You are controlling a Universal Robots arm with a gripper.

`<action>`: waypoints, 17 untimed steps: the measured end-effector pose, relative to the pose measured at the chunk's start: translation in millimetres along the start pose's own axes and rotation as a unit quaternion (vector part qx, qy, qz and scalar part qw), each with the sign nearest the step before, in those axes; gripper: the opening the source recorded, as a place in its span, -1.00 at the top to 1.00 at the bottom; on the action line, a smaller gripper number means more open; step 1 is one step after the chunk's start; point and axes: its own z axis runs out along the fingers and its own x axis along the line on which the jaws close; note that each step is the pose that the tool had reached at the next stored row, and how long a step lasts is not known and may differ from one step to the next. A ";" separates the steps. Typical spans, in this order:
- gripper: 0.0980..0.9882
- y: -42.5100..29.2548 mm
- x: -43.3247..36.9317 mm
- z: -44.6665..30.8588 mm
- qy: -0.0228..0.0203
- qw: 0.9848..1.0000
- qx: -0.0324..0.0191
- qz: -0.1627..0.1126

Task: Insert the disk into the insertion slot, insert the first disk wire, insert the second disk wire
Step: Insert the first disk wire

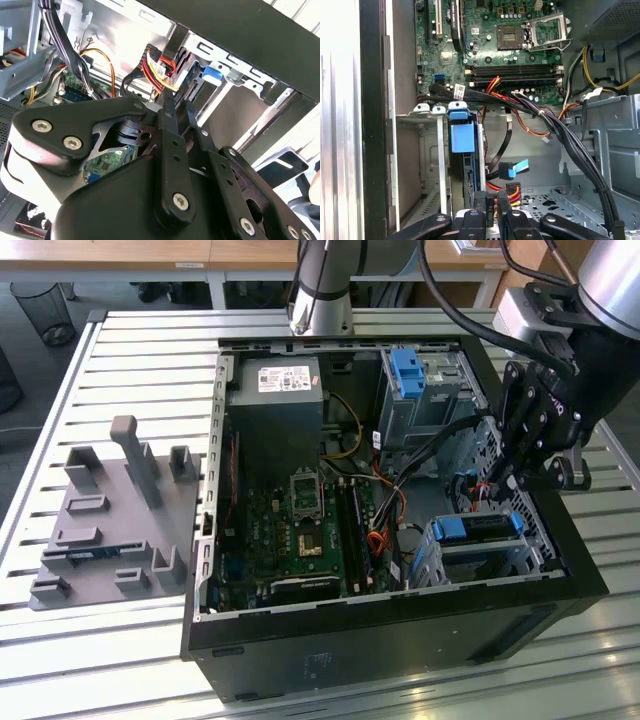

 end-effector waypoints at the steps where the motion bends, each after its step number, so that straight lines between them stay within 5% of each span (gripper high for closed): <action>1: 0.68 -0.5 -0.1 0.3 0.000 1.000 0.000 0.001; 9: 0.68 -1.1 -0.2 5.0 0.003 1.000 0.000 0.007; 12: 0.84 -1.3 -0.3 5.1 0.003 1.000 0.000 0.007; 17: 0.85 -1.3 -0.4 5.4 0.005 1.000 0.000 -0.024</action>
